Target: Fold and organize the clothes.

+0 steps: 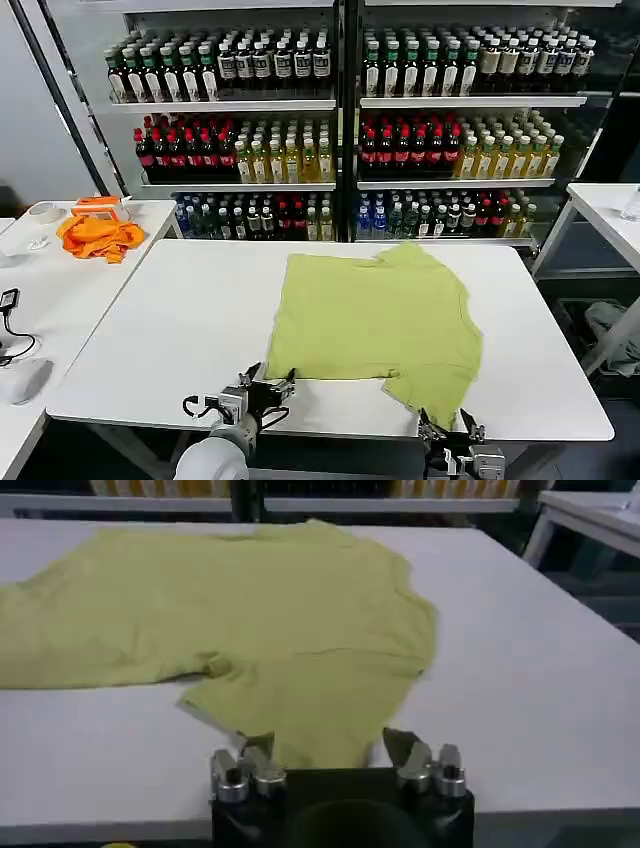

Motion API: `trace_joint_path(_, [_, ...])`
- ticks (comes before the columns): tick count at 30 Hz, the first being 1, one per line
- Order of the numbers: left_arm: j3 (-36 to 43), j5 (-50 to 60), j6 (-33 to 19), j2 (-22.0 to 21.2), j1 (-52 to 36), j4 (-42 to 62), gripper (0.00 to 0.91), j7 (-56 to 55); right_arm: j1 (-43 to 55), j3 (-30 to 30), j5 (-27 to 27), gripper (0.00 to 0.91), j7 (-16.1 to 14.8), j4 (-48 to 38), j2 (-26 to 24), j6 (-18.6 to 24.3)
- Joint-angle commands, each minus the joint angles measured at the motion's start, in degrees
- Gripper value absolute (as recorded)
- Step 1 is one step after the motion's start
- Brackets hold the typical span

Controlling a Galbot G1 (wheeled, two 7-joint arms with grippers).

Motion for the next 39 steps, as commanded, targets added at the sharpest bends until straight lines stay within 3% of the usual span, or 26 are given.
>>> trace_joint_path(1, [0.1, -0.8, 0.1, 0.0, -0.1, 0.9, 0.010, -0.2, 0.1, -0.2, 2.4, 0.000, 0.5, -0.4, 0.0, 0.0])
trace_joint_path(14, [-0.5, -1.7, 0.0, 0.1, 0.4, -0.5, 0.010, 0.4, -0.4, 0.9, 4.6, 0.000, 0.5, 1.1, 0.1, 0.1])
trace_joint_path(32, [-9.1, -6.2, -0.1, 2.5, 13.7, -21.1, 0.020, 0.1, -8.1, 12.8, 6.4, 0.000, -3.3, 16.2, -5.2, 0.2])
trace_joint_path(39, [-11.2, -7.6, 0.0, 5.5, 13.2, -23.5, 0.020, 0.9, -3.2, 15.3, 9.9, 0.000, -3.8, 15.5, -7.6, 0.2])
